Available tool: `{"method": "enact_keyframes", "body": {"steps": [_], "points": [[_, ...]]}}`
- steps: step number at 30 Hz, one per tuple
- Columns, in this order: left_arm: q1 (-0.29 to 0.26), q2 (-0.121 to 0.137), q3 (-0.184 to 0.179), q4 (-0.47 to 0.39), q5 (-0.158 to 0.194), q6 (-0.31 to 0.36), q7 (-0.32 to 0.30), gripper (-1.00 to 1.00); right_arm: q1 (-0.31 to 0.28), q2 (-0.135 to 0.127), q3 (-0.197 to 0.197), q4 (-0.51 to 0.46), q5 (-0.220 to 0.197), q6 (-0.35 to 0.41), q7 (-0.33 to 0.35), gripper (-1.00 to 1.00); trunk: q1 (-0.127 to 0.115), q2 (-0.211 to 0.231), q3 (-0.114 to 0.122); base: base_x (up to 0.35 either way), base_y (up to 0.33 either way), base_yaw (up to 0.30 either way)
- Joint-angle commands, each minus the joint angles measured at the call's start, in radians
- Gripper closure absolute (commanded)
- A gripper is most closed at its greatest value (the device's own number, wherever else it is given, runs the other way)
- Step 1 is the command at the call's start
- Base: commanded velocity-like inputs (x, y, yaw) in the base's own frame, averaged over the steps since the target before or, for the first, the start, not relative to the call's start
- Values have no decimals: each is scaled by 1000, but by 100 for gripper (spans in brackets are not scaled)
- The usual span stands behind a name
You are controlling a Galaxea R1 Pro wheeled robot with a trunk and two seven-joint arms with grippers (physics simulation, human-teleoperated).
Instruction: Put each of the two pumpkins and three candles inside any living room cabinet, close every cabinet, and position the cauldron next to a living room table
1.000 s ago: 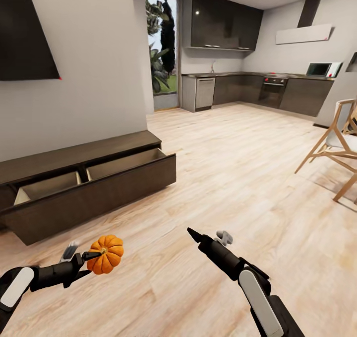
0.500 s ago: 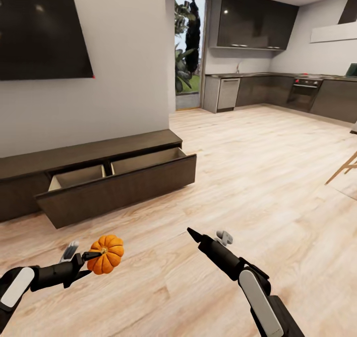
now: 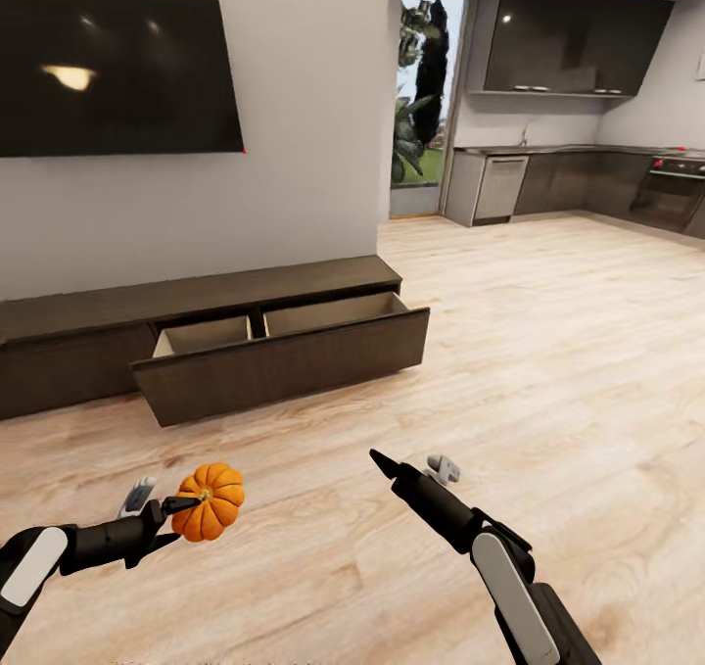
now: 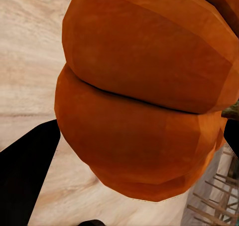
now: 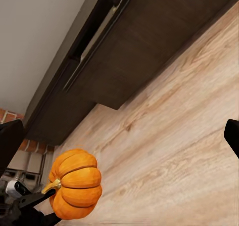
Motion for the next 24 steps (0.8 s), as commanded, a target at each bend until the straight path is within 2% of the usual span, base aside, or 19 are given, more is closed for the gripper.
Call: {"method": "enact_keyframes", "body": {"steps": [1,24], "points": [[0,0,1,-1,12,3,2,100,0,0,0,0,0,0,0,-100,0,0,0,0,0,282],[0,0,1,-1,11,3,2,100,0,1,-1,21,0,-1,0,-100,0,0,0,0,0,282]]}}
